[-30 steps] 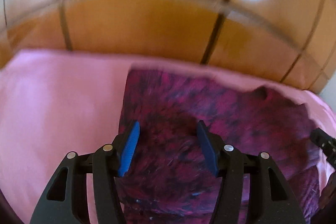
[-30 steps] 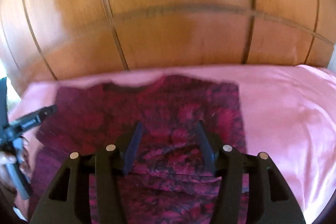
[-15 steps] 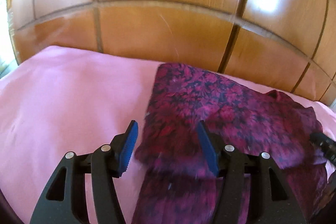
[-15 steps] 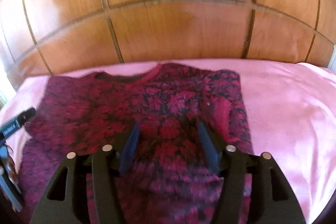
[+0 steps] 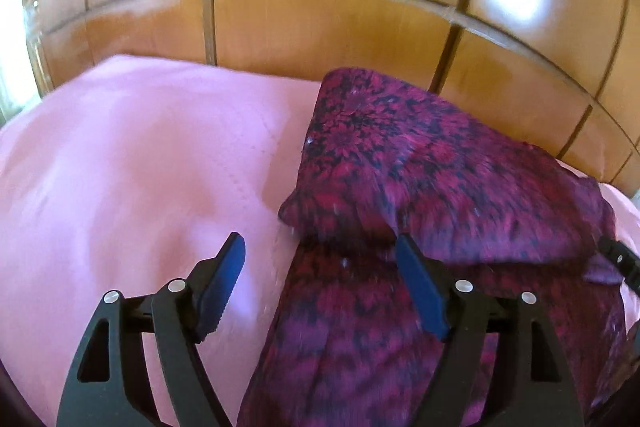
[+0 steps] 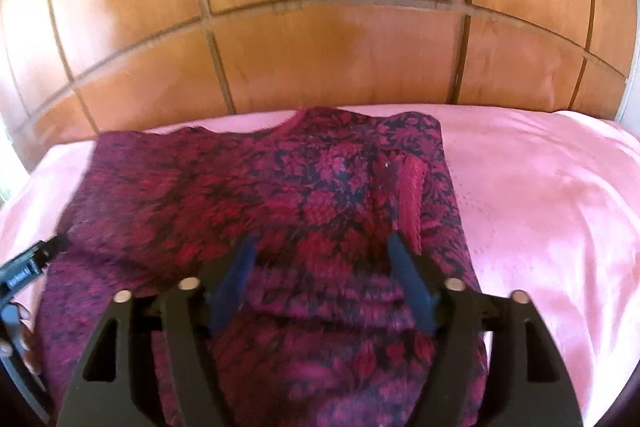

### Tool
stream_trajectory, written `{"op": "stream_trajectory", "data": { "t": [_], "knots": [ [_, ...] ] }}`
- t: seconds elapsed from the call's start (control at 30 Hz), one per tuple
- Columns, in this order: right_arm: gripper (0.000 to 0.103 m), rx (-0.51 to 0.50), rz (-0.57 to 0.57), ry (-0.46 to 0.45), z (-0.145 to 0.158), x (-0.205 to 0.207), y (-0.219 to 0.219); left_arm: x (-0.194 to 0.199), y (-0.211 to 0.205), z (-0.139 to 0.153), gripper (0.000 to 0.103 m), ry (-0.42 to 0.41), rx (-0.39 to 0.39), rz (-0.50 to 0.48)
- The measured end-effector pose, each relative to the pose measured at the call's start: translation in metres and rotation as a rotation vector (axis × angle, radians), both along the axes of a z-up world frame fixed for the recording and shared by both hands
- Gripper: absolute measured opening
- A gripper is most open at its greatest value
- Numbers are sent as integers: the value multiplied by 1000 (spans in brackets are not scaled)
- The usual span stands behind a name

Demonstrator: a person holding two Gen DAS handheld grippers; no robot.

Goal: Fold small clothes

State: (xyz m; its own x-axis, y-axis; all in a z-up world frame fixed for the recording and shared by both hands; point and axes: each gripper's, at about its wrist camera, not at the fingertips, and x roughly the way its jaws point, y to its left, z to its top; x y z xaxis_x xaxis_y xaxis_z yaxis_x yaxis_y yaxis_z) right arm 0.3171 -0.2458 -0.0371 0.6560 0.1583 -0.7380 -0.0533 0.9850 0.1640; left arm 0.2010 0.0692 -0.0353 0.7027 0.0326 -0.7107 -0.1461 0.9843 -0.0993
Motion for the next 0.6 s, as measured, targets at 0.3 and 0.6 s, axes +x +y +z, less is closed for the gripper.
{"op": "stream_trajectory", "data": {
  "t": [0.3,0.6],
  "knots": [
    [80,60,4,115,-7,-49,-33,-56,-25,11,77,-46,54,-83],
    [72,175,30,203,-20,-114,-67,-100,-18,-10,77,22,14,-106]
  ]
}}
